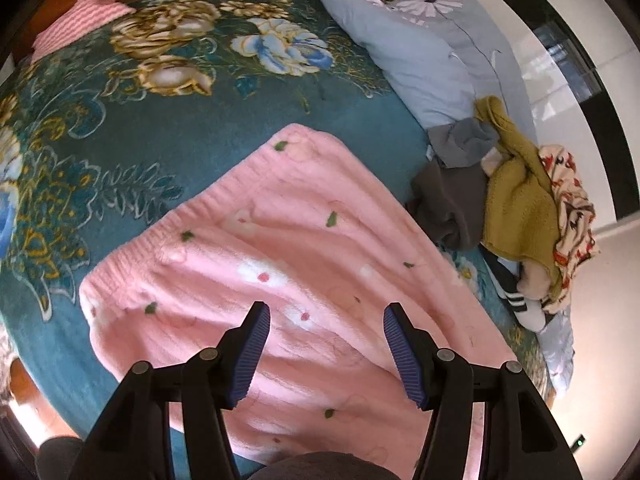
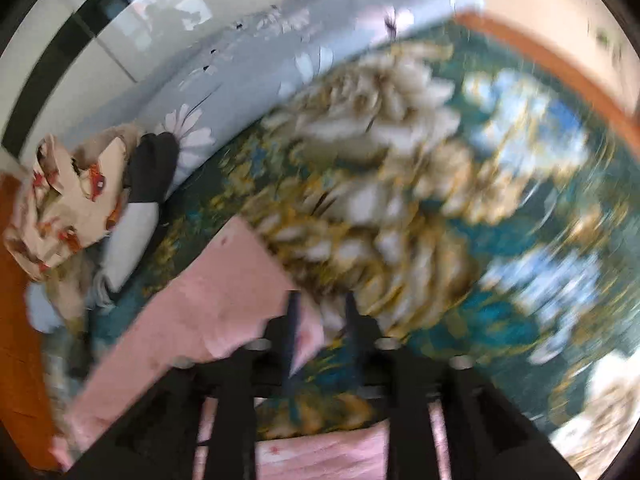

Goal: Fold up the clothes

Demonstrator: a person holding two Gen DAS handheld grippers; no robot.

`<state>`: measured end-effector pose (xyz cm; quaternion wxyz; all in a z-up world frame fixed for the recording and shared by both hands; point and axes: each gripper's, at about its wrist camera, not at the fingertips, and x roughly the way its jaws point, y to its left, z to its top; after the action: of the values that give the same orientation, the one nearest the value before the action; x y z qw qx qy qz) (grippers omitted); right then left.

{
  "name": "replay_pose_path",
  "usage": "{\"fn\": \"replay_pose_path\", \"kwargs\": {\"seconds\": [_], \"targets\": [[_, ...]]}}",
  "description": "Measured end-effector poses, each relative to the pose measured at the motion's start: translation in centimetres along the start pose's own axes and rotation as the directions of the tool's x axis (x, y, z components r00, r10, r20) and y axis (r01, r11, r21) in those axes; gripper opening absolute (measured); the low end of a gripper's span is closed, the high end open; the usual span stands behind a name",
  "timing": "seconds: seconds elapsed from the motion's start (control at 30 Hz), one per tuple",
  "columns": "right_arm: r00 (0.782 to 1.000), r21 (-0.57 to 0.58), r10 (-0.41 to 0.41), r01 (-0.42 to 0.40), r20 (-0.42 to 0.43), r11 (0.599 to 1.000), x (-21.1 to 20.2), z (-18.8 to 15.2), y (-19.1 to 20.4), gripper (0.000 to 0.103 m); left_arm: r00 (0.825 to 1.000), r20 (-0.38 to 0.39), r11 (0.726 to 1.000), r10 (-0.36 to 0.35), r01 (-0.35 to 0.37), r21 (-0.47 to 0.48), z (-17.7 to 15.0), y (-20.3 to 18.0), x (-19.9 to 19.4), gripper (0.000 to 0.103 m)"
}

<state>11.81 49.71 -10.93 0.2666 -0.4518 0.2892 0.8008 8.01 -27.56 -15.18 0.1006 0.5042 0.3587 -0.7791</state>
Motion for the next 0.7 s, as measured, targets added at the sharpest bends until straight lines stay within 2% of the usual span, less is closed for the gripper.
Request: {"fn": "replay_pose_path", "kwargs": {"seconds": [0.1,0.17,0.23,0.3,0.4,0.5,0.53,0.57,0.6,0.7], "targets": [[0.998,-0.161,0.021,-0.012,0.053,0.987,-1.2,0.5,3.0,0.038,1.0,0.01,0.999,-0.006,0.006,-0.031,-0.6,-0.5,0.4,0.063],[0.997,-0.263,0.074,-0.075,-0.015,0.962,1.0,-0.1,6.5,0.043,1.0,0.005,0.999,-0.023,0.023,-0.048,-1.2,-1.2,0.8,0.063],[0.993,-0.361,0.074,-0.101,-0.087,0.927,4.0,-1.6,9.9,0.044,1.0,-0.003,0.999,-0.028,0.028,-0.036,-1.6,-2.1,0.7,0.063],[0.99,-0.459,0.032,-0.092,-0.137,0.884,6.9,-3.1,12.6,0.044,1.0,0.011,1.0,-0.021,0.021,-0.011,-2.0,-2.8,0.0,0.063],[0.991,-0.562,-0.073,-0.004,-0.114,0.827,9.8,-4.2,15.0,0.044,0.999,0.033,1.0,-0.011,0.011,-0.002,-2.3,-2.9,-1.1,0.063],[0.983,-0.578,-0.148,0.059,-0.109,0.814,11.6,-3.7,14.8,0.043,0.998,0.056,1.0,0.002,-0.001,-0.012,-2.4,-2.2,-1.8,0.063],[0.979,-0.573,-0.167,0.071,-0.117,0.816,12.1,-3.5,14.6,0.039,0.998,0.06,1.0,0.009,-0.008,-0.017,-2.4,-1.9,-2.0,0.063],[0.976,-0.559,-0.173,0.07,-0.133,0.826,12.4,-3.1,14.2,0.021,0.998,0.06,1.0,0.016,-0.015,-0.021,-2.4,-1.6,-2.1,0.063],[0.975,-0.557,-0.177,0.075,-0.132,0.827,12.3,-2.8,13.9,0.011,0.998,0.061,0.999,0.026,-0.025,-0.02,-2.4,-1.1,-2.3,0.063],[0.986,-0.52,-0.108,0.024,-0.131,0.854,10.6,-0.6,12.5,0.009,0.996,0.07,0.998,0.057,-0.055,-0.017,-2.2,0.2,-3.2,0.063]]}}
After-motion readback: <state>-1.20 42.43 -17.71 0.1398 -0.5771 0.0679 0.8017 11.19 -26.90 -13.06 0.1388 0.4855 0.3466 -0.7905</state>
